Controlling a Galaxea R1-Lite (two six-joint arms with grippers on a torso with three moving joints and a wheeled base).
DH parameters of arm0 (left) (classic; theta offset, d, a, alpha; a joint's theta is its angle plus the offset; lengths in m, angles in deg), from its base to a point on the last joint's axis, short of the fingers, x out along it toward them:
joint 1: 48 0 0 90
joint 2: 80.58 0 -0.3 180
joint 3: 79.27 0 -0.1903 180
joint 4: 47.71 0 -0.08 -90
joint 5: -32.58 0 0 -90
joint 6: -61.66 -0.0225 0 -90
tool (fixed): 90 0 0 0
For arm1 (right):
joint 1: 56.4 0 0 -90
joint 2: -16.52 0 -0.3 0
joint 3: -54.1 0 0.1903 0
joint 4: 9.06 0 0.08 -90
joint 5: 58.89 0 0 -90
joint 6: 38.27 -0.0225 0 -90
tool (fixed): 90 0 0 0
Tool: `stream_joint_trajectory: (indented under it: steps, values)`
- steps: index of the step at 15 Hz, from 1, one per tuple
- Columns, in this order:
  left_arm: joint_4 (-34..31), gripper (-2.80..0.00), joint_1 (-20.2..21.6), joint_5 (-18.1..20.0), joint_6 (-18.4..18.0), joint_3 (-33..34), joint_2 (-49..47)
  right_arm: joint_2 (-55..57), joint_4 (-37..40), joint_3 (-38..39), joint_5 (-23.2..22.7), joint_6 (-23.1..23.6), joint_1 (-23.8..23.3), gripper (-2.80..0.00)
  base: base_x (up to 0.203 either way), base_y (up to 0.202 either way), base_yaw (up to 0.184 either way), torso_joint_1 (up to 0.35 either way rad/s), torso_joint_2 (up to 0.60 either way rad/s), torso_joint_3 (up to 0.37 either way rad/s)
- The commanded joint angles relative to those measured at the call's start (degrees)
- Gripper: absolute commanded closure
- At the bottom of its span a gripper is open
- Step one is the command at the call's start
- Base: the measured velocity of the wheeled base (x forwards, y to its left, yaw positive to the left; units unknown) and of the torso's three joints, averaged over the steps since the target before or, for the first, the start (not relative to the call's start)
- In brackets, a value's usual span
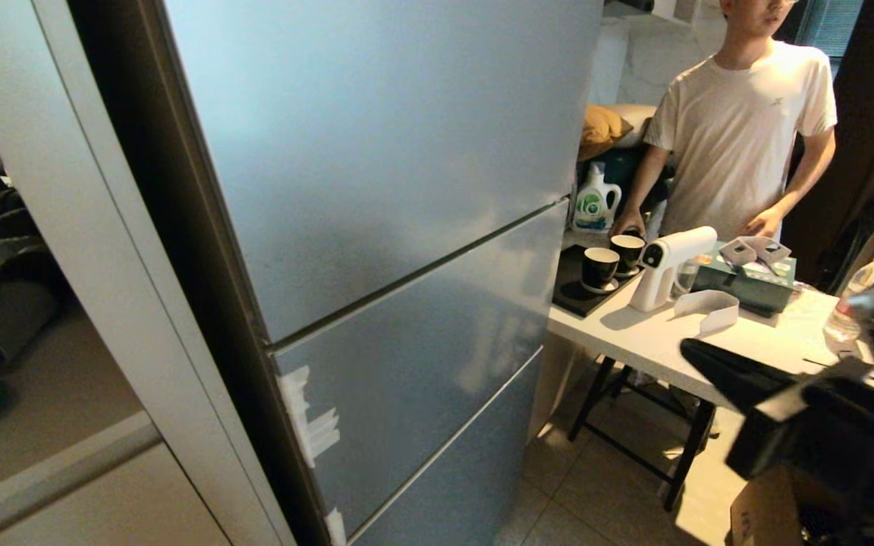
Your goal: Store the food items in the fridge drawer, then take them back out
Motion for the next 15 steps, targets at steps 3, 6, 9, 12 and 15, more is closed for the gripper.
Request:
stream_joint_trajectory:
  steps: [3,6,9,12,15]
  values:
    - [0.03,0.00,0.00,-0.01,0.00,0.62,-0.09,-25.43,10.26,7.58,3.95,-0.01,-14.10,0.00,0.000,0.000,0.000,0.000,0.00,0.000]
    - [0.03,0.00,0.00,-0.01,0.00,0.62,-0.09,-34.24,20.34,12.57,-10.23,-0.30,-35.67,0.00,0.000,0.000,0.000,0.000,0.00,0.000]
    - [0.03,0.00,0.00,-0.01,0.00,0.62,-0.09,-48.15,34.93,17.35,-20.27,0.40,-42.48,0.00,0.000,0.000,0.000,0.000,0.00,0.000]
    - [0.03,0.00,0.00,-0.01,0.00,0.62,-0.09,-60.62,48.12,19.06,-22.76,4.03,-41.85,0.00,0.000,0.000,0.000,0.000,0.00,0.000]
    - [0.03,0.00,0.00,-0.01,0.00,0.62,-0.09,-68.95,49.44,19.99,-23.58,6.39,-41.02,0.00,0.000,0.000,0.000,0.000,0.00,0.000]
